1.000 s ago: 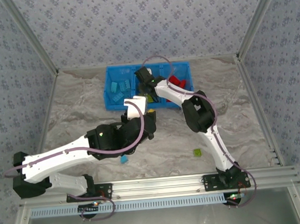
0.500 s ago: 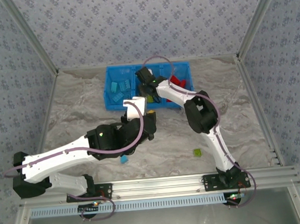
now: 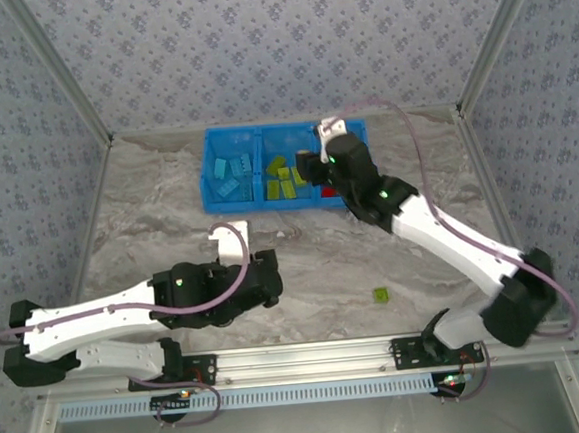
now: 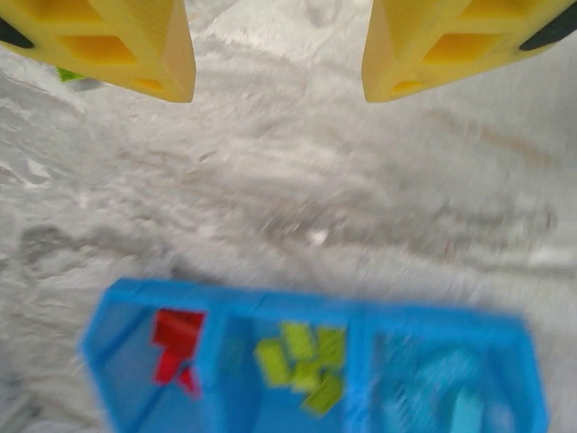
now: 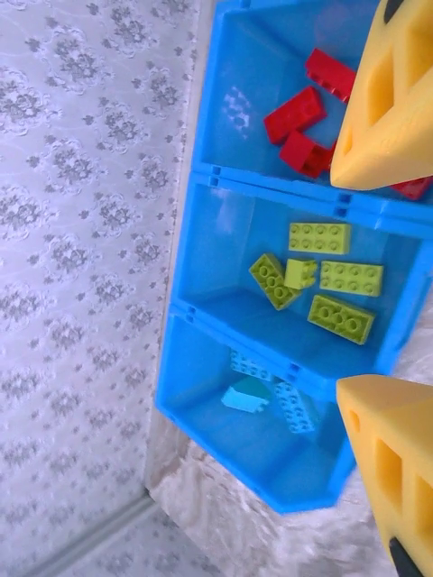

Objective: Sort the legos into containers by color

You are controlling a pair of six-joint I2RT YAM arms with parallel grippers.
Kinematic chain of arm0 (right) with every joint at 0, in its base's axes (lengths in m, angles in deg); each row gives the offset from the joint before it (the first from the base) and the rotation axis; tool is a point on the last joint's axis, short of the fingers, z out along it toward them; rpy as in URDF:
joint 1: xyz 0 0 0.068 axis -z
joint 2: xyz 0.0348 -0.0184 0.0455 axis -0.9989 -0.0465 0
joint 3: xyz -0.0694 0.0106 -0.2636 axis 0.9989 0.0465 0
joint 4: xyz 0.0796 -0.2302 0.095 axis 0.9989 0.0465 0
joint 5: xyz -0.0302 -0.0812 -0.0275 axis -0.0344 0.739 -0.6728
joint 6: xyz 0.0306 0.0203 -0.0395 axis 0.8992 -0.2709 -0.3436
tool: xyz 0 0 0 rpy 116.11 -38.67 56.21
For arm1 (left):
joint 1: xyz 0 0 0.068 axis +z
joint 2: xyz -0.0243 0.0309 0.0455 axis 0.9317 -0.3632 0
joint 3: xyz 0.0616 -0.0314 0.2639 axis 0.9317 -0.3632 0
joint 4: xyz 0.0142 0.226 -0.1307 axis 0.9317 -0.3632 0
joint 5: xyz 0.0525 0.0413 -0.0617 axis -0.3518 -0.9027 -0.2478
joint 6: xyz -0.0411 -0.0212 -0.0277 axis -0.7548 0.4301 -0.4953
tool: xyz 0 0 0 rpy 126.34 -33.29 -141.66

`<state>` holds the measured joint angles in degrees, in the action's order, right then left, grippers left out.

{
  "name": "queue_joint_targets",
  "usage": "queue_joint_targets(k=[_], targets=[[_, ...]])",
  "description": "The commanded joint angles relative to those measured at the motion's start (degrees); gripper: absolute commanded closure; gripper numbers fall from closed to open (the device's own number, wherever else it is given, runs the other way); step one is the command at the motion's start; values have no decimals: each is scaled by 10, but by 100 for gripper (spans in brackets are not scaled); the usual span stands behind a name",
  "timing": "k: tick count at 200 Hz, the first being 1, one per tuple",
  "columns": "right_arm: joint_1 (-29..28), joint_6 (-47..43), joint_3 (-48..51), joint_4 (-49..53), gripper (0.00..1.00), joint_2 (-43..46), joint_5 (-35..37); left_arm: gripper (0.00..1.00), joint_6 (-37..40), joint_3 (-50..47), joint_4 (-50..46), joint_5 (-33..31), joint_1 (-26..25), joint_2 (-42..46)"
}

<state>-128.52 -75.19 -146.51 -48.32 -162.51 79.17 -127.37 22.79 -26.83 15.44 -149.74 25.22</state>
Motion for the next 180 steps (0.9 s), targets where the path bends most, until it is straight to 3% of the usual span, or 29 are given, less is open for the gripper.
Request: queue_joint_targets(k=[1, 28, 54, 73, 105, 145, 180], targets=[[-58, -92, 86, -33, 40, 77, -61, 45, -175, -65, -94, 104, 30, 11], [-167, -186, 159, -11, 39, 186, -101, 41, -246, -162, -62, 181, 53, 32], [-278, -222, 244, -10, 35, 266, -84, 37, -277, -238, -2, 227, 77, 57], [-355, -219, 281, 5, 34, 291, -39, 36, -264, -272, 42, 258, 106, 62], [-534, -257, 308, -13, 31, 261, 137, 30, -233, -285, 83, 287, 137, 34], [-592, -242, 293, -38, 31, 201, 174, 28, -212, -294, 126, 313, 160, -10], [-602, -239, 290, -70, 31, 156, 181, 38, -188, -333, 183, 335, 191, -29]])
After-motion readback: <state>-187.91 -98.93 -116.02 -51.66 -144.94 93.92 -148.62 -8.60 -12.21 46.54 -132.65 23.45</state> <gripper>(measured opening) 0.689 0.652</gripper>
